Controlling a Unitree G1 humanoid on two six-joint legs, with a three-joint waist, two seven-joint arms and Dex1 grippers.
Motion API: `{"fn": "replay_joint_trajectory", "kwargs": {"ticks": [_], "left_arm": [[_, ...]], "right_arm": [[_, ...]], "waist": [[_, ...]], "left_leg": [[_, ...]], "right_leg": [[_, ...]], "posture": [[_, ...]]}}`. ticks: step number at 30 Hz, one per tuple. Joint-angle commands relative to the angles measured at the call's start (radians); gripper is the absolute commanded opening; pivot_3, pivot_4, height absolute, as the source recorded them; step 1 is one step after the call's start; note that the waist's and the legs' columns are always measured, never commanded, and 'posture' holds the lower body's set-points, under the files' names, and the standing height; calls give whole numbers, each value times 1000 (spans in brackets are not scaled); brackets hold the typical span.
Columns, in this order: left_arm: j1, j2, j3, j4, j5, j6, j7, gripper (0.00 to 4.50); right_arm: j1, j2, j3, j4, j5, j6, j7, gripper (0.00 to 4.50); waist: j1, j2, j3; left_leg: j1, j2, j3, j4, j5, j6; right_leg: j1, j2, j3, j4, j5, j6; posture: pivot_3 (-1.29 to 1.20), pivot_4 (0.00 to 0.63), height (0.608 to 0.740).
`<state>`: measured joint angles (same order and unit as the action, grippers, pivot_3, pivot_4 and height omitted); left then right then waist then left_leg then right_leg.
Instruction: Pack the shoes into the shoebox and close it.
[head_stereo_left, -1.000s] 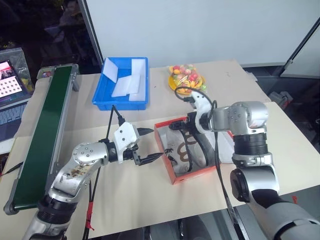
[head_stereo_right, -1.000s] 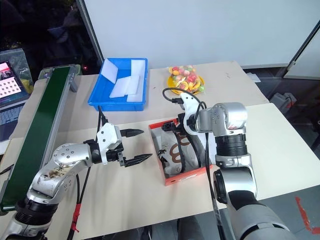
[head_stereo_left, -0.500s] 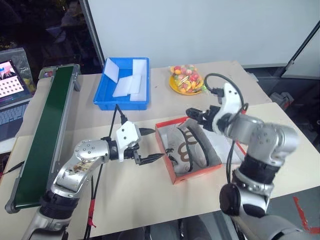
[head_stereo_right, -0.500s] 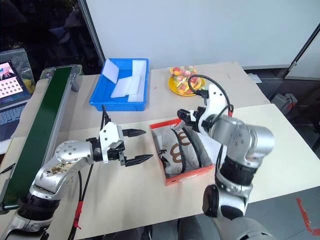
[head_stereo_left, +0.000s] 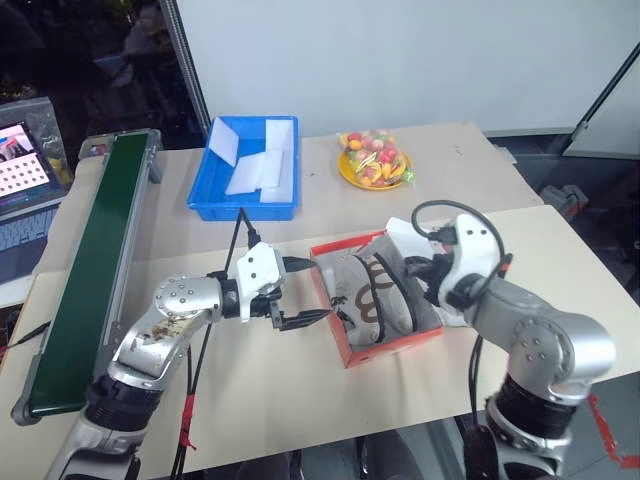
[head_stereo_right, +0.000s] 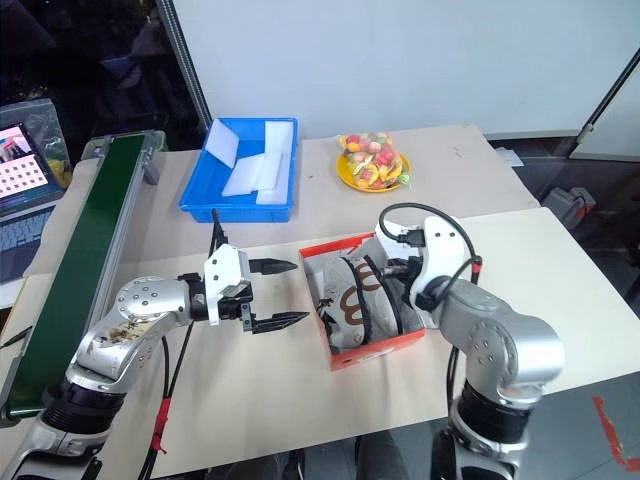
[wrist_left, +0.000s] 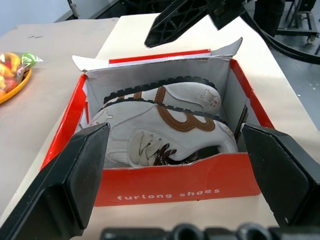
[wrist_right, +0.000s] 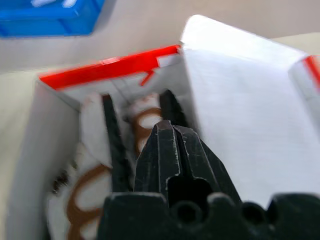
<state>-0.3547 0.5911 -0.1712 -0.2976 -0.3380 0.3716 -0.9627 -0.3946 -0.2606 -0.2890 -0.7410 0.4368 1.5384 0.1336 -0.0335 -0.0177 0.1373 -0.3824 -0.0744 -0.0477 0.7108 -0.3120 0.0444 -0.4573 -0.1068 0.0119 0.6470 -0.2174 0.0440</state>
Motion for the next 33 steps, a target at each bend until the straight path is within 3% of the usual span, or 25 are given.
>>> {"fn": "replay_joint_trajectory", "kwargs": {"ticks": [1,5,8,13,14,18,21,24,27,33], "left_arm": [[-23,-8,3,9,3,-33,-10,4500],[-31,-15,0,23,4,-38,-17,4500],[-38,-20,-3,28,2,-39,-21,4500],[-50,-28,-8,34,4,-41,-28,4500],[-53,-30,-8,34,3,-39,-27,4500],[-68,-30,1,31,0,-29,-23,4500],[-69,-29,6,31,-1,-26,-22,4500],[-71,-31,6,25,-2,-21,-17,4500],[-76,-34,6,20,-5,-16,-14,4500],[-88,-35,7,17,-8,-14,-15,4500]], "right_arm": [[126,-162,-109,-207,97,13,168,44],[230,-335,-333,-292,211,65,377,44],[362,-467,-420,-305,295,76,490,44],[517,-463,-281,-236,225,76,376,44],[512,-434,-257,-224,209,75,349,44],[429,-116,-258,-56,64,67,129,44],[321,167,-433,34,13,33,33,44],[199,367,-631,121,20,-38,-34,44],[40,489,-842,166,131,-117,-94,44],[-47,595,-850,172,351,-416,-244,44]], "waist": [[8,0,0],[20,0,0],[26,0,0],[24,-1,0],[24,-1,0],[26,-2,0],[31,0,0],[31,2,0],[33,7,2],[24,9,2]], "left_leg": [[0,0,0,0,0,1],[0,0,0,1,-1,2],[3,1,1,1,-3,4],[16,3,1,-1,-8,13],[16,3,1,-1,-8,14],[16,2,0,0,-6,9],[15,2,0,0,-3,4],[14,2,0,-1,-2,4],[13,0,0,-2,-2,4],[14,-1,0,-7,-2,3]], "right_leg": [[0,0,0,-1,0,0],[1,0,0,-4,0,0],[5,1,-1,-7,0,0],[21,1,-1,-15,0,1],[22,1,-1,-16,0,1],[23,1,0,-17,2,2],[21,-1,1,-15,3,2],[17,0,1,-15,3,2],[17,-1,1,-15,3,3],[15,0,0,-15,3,3]], "posture": [[0,150,724],[0,150,724],[0,150,724],[0,150,724],[0,150,724],[0,150,724],[0,150,724],[0,150,724],[0,150,724],[0,150,724]]}}
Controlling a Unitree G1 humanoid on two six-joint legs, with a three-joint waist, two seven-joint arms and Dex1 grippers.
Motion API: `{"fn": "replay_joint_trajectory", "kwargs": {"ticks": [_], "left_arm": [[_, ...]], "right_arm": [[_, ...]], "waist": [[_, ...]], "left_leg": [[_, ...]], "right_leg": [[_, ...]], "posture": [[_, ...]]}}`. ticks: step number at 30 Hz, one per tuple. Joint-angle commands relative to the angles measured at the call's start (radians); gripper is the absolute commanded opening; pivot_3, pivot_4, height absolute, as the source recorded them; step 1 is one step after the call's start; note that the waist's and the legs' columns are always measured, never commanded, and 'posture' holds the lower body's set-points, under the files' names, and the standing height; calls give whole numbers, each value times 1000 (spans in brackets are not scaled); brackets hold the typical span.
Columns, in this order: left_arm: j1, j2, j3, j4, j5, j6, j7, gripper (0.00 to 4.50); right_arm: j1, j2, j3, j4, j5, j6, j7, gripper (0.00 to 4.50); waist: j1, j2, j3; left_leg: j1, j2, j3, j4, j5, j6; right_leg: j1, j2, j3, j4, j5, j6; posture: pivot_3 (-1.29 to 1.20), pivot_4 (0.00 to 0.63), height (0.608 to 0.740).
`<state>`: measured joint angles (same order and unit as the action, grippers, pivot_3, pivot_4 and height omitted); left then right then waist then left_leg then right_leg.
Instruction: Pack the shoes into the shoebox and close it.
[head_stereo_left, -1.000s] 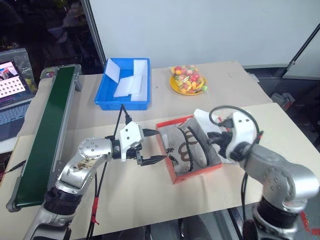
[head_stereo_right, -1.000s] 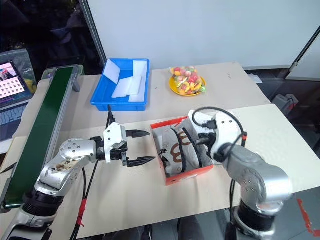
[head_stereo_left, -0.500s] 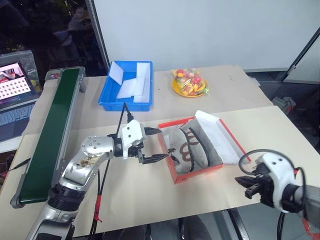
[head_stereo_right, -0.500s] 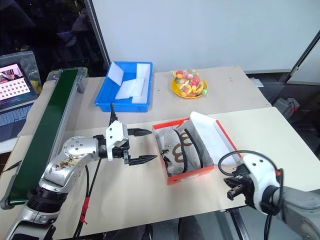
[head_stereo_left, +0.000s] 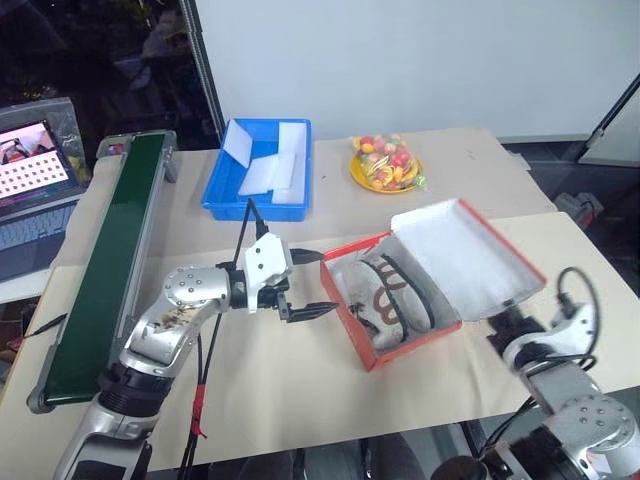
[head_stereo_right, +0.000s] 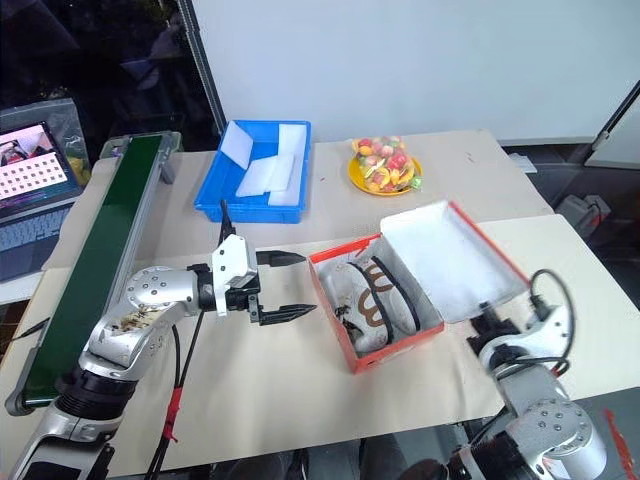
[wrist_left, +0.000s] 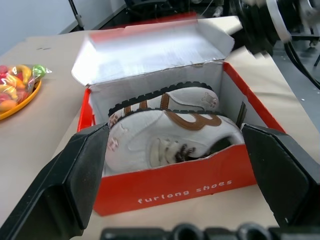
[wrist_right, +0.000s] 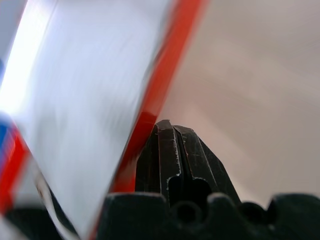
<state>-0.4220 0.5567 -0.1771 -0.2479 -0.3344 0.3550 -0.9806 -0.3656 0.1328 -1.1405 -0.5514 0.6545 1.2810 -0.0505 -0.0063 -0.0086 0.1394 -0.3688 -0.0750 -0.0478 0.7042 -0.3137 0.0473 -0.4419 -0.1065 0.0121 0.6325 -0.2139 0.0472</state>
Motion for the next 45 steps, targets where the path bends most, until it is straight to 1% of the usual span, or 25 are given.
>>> {"fn": "replay_joint_trajectory", "kwargs": {"ticks": [1,3,5,8,12,16,19,22,23,24,25,27,29,32,34,38,41,45], "left_arm": [[-23,-1,13,-33,-11,3,2,4500],[-27,-1,12,-30,-11,2,2,4500],[-30,-1,11,-26,-8,0,2,4500],[-37,-3,11,-18,-4,-3,3,4500],[-42,-5,13,-13,-2,-2,10,4500],[-41,-3,13,-20,-4,5,13,4500],[-38,-1,17,-32,-11,16,19,4500],[-31,0,21,-42,-10,21,23,4500],[-30,0,21,-43,-10,22,25,4500],[-29,0,22,-44,-10,23,28,4500],[-29,-1,22,-44,-9,24,31,4500],[-28,-2,22,-45,-9,25,35,4500],[-24,-2,21,-53,-9,28,40,4500],[-18,-2,23,-64,-9,33,47,4500],[-19,0,29,-68,-8,34,54,4500],[-18,3,40,-76,-9,39,73,4500],[-10,6,48,-86,-10,43,88,4500],[9,5,55,-104,-11,54,108,4500]], "right_arm": [[-77,216,25,-12,193,-206,-77,44],[-54,208,97,-5,263,-264,-80,44],[-20,172,180,-3,339,-304,-63,44],[29,85,307,-39,468,-311,-24,44],[85,-29,436,-93,656,-332,7,44],[171,-269,619,-192,740,-244,93,44],[207,-448,700,-236,827,-243,143,44],[161,-605,804,-199,737,-209,125,44],[142,-636,838,-180,713,-205,110,44],[100,-650,895,-143,655,-197,82,44],[59,-647,946,-100,599,-197,51,44],[-19,-592,1007,20,517,-203,-42,44],[-83,-558,1067,138,396,-235,-61,44],[-114,-557,1137,244,274,-219,-46,44],[-104,-556,1171,289,244,-181,-17,44],[-86,-564,1232,331,166,-153,36,44],[-92,-566,1237,332,130,-138,68,44],[-108,-542,1209,322,111,-128,89,44]], "waist": [[-7,0,0],[-17,1,0],[-30,1,0],[-39,1,0],[-36,2,0],[-30,2,0],[-29,2,0],[-29,1,1],[-30,1,1],[-30,1,1],[-30,0,1],[-30,0,1],[-27,0,1],[-11,0,1],[-4,0,1],[-9,-2,0],[-8,-2,0],[-8,-2,0]], "left_leg": [[0,0,0,-1,0,0],[0,0,1,-2,0,0],[1,1,2,-2,0,0],[2,2,2,-2,0,0],[2,2,1,-2,0,0],[1,1,2,-1,-1,2],[1,1,1,-2,-1,2],[1,2,2,-1,-1,2],[1,2,2,-1,-1,2],[1,2,3,-1,-1,2],[1,2,3,0,-1,2],[2,2,3,0,-1,1],[2,3,3,0,0,1],[1,2,3,0,0,1],[0,2,2,0,0,1],[-1,1,1,0,-1,3],[-1,1,1,0,-2,3],[0,1,1,0,-1,2]], "right_leg": [[0,0,0,0,0,0],[0,0,1,1,0,0],[0,1,2,1,0,0],[1,1,2,0,0,0],[1,2,2,0,0,0],[1,1,2,0,0,0],[2,2,1,-2,0,1],[2,2,1,-3,0,1],[3,2,1,-3,0,1],[3,2,1,-3,0,1],[3,1,1,-5,0,1],[3,1,2,-5,0,1],[3,1,2,-4,0,0],[1,0,2,-3,0,0],[1,0,1,-2,0,0],[1,0,0,-2,0,0],[1,0,-1,-3,0,0],[3,0,-1,-4,0,0]], "posture": [[0,150,724],[0,150,724],[0,150,724],[0,150,724],[0,150,724],[0,150,724],[0,150,724],[0,150,724],[0,150,724],[0,150,724],[0,150,724],[0,150,724],[0,150,724],[0,150,724],[0,150,724],[0,150,724],[0,150,724],[0,150,724]]}}
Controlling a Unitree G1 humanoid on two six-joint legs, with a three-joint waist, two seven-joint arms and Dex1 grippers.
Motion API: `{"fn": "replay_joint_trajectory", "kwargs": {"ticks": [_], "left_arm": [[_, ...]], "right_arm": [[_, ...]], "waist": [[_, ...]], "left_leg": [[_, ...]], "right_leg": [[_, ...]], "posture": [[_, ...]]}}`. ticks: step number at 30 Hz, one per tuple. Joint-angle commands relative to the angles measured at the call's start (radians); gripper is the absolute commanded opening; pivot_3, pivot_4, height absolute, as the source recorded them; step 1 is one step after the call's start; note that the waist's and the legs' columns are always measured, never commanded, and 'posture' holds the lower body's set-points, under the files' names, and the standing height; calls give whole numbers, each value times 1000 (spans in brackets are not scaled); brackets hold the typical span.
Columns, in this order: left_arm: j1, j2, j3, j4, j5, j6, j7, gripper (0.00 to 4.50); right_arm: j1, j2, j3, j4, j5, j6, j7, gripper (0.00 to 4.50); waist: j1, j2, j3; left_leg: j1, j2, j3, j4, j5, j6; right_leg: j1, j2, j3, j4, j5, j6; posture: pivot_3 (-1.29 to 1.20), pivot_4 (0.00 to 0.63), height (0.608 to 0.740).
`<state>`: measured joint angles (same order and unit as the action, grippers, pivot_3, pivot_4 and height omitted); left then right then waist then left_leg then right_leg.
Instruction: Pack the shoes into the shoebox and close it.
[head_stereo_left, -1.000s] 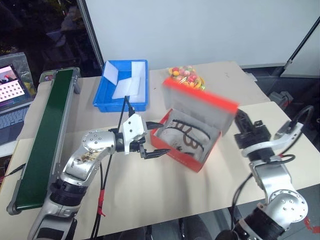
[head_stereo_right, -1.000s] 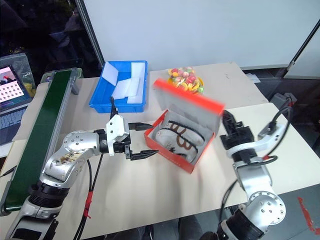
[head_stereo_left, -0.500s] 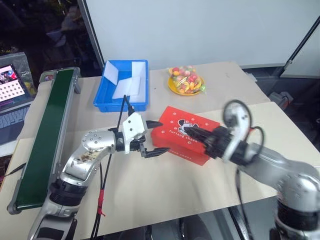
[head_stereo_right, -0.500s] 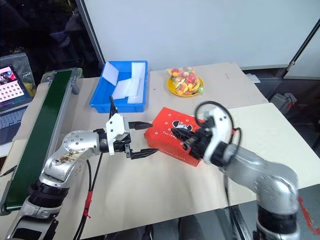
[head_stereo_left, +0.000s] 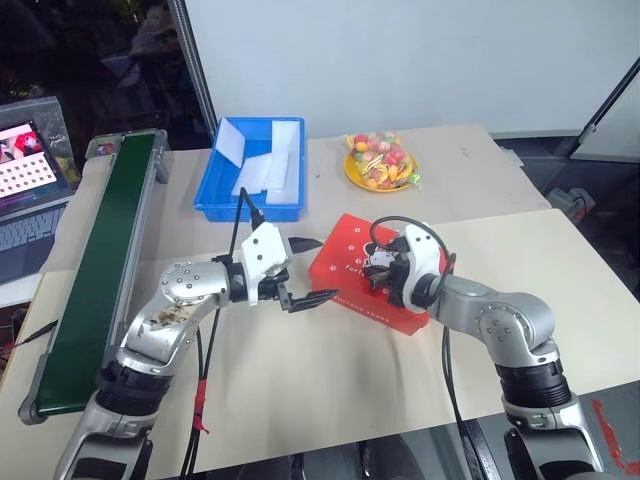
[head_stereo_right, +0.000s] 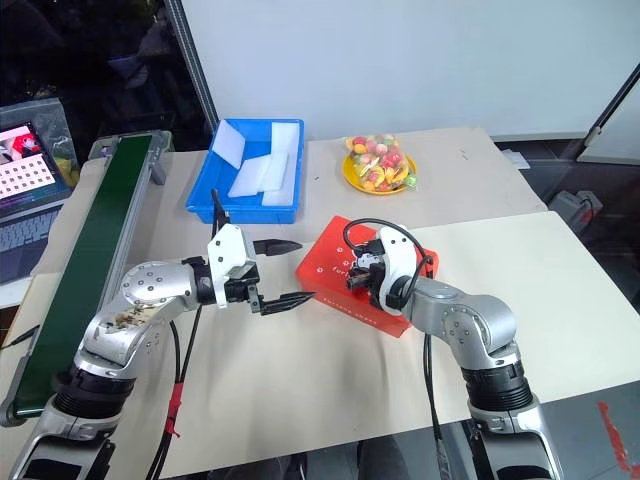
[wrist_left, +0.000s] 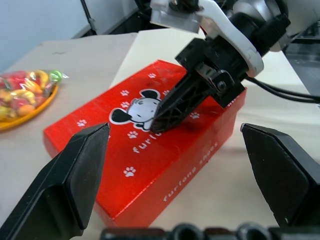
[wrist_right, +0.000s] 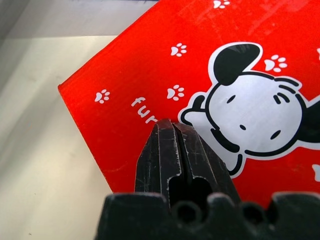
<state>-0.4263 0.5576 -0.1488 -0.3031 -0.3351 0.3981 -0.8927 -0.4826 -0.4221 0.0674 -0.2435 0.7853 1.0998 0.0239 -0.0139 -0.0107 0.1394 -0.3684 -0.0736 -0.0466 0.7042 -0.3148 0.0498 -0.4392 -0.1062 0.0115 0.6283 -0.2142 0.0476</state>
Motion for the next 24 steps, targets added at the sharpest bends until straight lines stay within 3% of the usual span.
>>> {"fn": "replay_joint_trajectory", "kwargs": {"ticks": [1,3,8,10,14,16,19,24], "left_arm": [[20,3,30,-53,-12,15,27,4500],[34,-6,49,-55,-22,42,56,4500],[63,-71,126,-35,2,94,227,4500],[76,-116,167,-34,-11,135,315,4500],[113,-215,258,-38,-49,193,455,4500],[132,-234,289,-31,-36,191,499,4500],[131,-243,350,25,-10,168,566,4500],[116,-256,435,109,5,115,659,4500]], "right_arm": [[5,20,-8,8,-21,56,15,44],[-11,43,-55,-23,-4,66,7,44],[-70,128,-407,-125,256,59,-103,44],[-72,103,-545,-133,370,30,-145,44],[-19,18,-696,-128,455,8,-203,44],[41,-76,-631,-182,307,-15,-185,44],[169,-266,-371,-249,-32,-145,-126,44],[260,-309,-188,-226,-253,-324,-8,44]], "waist": [[0,0,0],[0,0,0],[0,0,0],[2,0,0],[12,0,0],[12,0,0],[8,0,0],[-3,-1,0]], "left_leg": [[0,0,0,0,0,0],[0,0,0,0,0,0],[-3,0,0,0,0,0],[-3,0,0,0,0,0],[-3,-1,-3,0,0,0],[-3,-1,-2,-1,0,0],[-3,-1,1,-1,0,0],[2,1,6,0,0,-1]], "right_leg": [[0,0,0,0,0,0],[0,0,0,1,0,0],[-4,0,1,2,0,0],[-3,0,0,2,0,0],[-2,0,-1,1,0,0],[-2,-1,-1,1,0,0],[-3,-1,0,1,0,1],[0,0,4,0,0,1]], "posture": [[0,150,724],[0,150,724],[0,150,724],[0,150,724],[0,150,724],[0,150,724],[0,150,724],[0,150,724]]}}
